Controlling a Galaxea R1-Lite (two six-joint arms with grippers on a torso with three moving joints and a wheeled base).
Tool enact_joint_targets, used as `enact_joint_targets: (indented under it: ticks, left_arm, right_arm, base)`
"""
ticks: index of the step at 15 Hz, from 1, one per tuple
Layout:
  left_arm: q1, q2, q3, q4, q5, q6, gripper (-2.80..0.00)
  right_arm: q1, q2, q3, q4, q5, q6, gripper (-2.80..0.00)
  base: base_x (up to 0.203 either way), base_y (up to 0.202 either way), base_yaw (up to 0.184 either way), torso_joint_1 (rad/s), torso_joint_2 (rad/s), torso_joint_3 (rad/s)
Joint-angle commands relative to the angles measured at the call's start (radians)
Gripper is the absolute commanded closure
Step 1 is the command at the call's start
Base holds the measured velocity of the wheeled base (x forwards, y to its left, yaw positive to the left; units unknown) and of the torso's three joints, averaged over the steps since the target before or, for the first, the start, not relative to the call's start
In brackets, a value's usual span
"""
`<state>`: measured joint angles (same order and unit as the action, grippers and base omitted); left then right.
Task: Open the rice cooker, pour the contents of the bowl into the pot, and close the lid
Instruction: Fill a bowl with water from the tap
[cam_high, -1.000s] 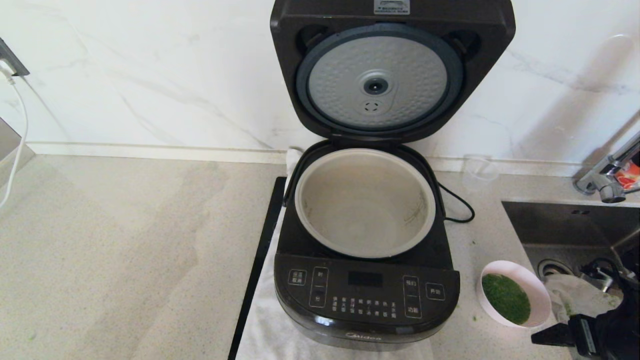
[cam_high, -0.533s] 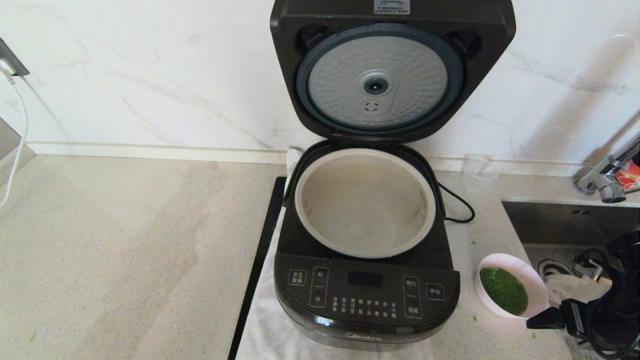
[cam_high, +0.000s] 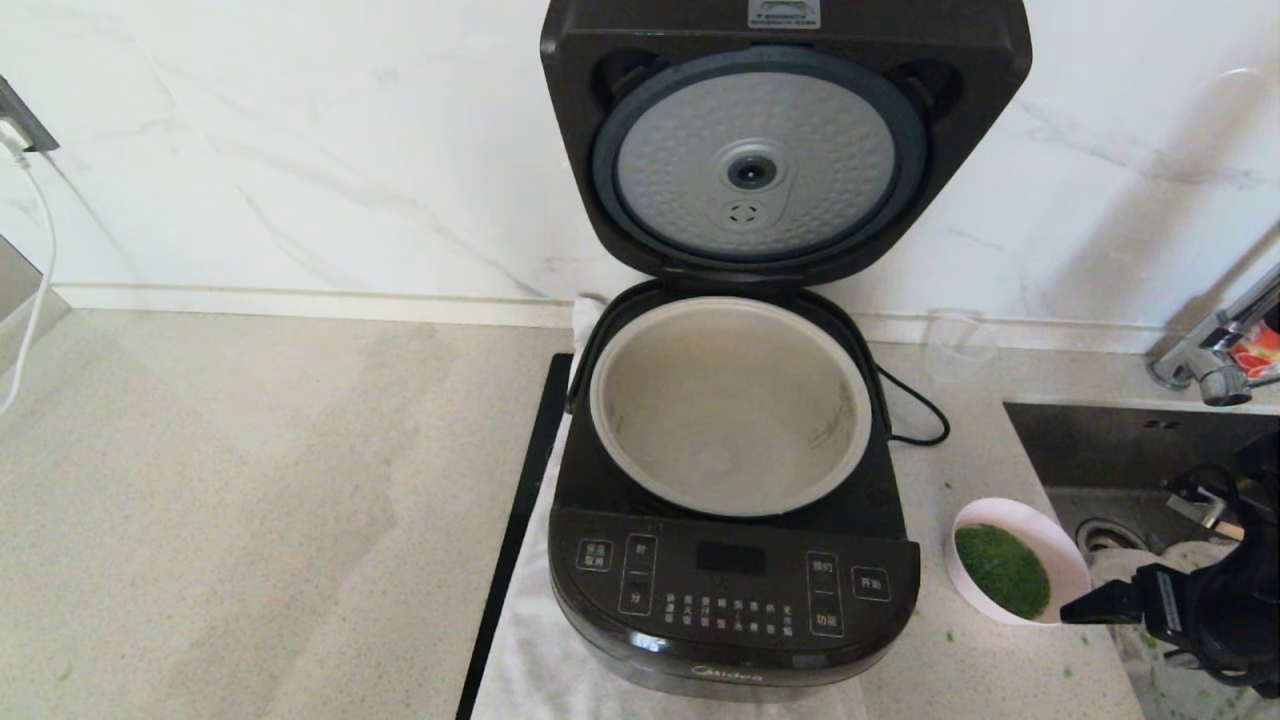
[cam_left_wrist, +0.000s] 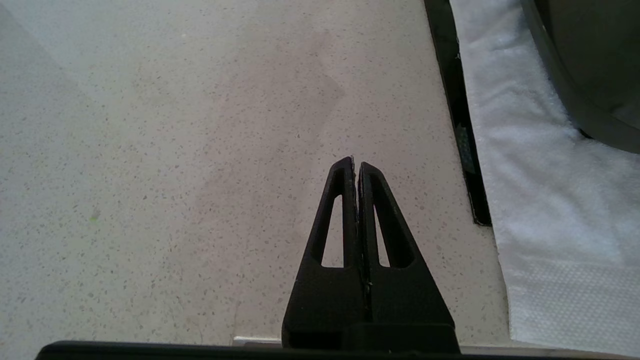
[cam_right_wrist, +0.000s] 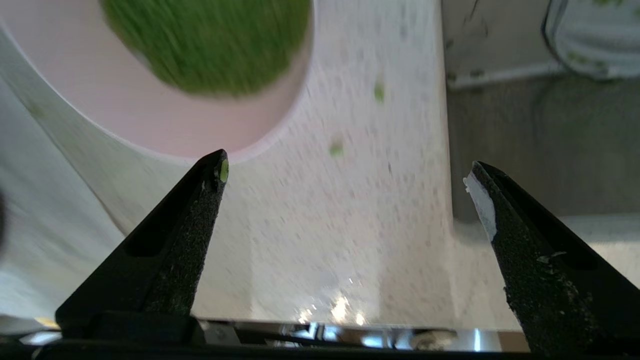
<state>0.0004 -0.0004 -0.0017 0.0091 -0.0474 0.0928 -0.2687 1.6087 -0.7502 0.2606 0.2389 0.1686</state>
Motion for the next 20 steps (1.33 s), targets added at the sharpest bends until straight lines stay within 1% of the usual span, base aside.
enact_joint_targets:
  ticks: [1,7,14,15,18,20]
  left_arm:
    - [0.000,-0.001,0.000,0.000,0.000,0.001,0.00]
    - [0.000,-0.001,0.000,0.000,0.000,0.001,0.00]
    - [0.000,-0.001,0.000,0.000,0.000,0.001,0.00]
    - [0.001,-0.001,0.000,0.000,0.000,0.001,0.00]
    - [0.000,-0.001,0.000,0.000,-0.002,0.001,0.00]
    - [0.000,-0.001,0.000,0.000,0.000,0.001,0.00]
  right_arm:
    - [0.000,0.022,-0.046,0.001,0.001,0.033,-2.80]
    - [0.000,0.146,-0.118,-0.009,-0.006,0.046,-2.80]
    - [0.006,0.207,-0.150,-0.012,-0.007,0.048,-2.80]
    - [0.006,0.213,-0.154,-0.012,-0.009,0.050,0.00]
    - [0.016,0.234,-0.159,-0.016,-0.010,0.057,0.00]
    - [0.037,0.255,-0.159,-0.033,-0.030,0.060,0.00]
  base:
    - [0.000,0.000,0.000,0.000,0.00,0.000]
    - [0.000,0.000,0.000,0.000,0.00,0.000]
    - [0.000,0.000,0.000,0.000,0.00,0.000]
    - [0.000,0.000,0.000,0.000,0.00,0.000]
    - [0.000,0.000,0.000,0.000,0.00,0.000]
    - [0.000,0.000,0.000,0.000,0.00,0.000]
